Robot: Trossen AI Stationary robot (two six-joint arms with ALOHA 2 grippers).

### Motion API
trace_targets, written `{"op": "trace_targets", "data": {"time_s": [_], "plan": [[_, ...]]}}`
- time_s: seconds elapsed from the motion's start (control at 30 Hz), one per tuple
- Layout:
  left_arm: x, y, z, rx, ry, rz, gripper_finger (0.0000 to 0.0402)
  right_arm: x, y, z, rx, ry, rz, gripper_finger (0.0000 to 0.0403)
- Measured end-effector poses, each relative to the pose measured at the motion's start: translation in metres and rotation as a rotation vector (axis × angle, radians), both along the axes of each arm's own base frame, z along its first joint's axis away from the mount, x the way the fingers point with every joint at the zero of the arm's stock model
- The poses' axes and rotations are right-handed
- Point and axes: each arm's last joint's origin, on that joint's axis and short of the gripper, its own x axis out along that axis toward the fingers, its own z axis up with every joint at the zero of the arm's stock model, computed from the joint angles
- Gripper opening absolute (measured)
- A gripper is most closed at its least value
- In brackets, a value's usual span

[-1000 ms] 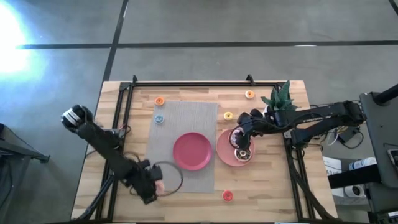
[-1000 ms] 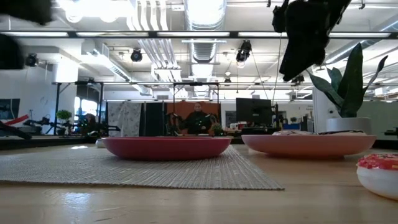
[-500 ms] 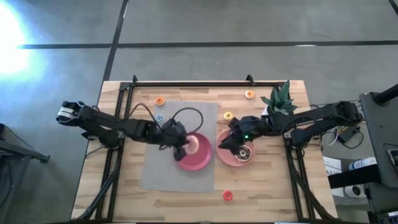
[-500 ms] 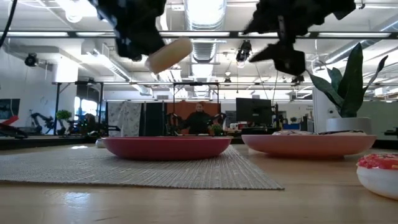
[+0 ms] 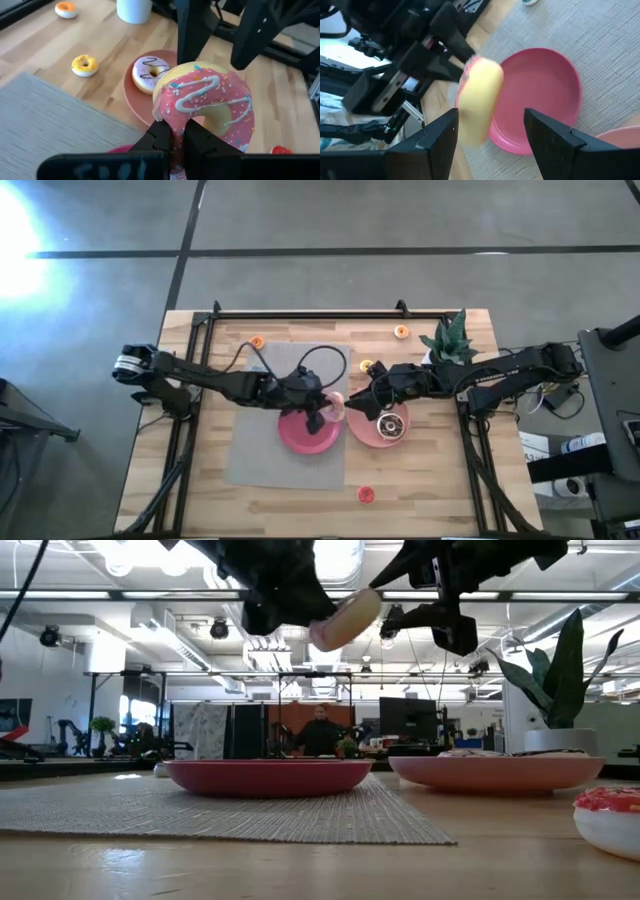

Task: Pick & Place donuts
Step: Put the large pink donut on the pink plate

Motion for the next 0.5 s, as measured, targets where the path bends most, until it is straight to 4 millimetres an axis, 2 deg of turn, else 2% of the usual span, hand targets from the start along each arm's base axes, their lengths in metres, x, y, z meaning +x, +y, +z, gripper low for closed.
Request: {"op": "trace_targets", "data": {"time_s": [0.13,0.27,0.5], "plan": [[0.012,-0.002,-0.002,0.006,0.022,-0.003,0.0001,0.0,0.0,-0.001,0.003,0.008,0.004,0.0217],[0.021,-0.002,0.005,0.011,0.001,-0.005,0.0,0.0,0.001,-0.001,0.0,0.008,0.008,0.0217],[0.024,0.0,0.005,0.011,0.005,0.002,0.0,-0.001,0.003,-0.002,0.03,0.021,0.078,0.0217]]}}
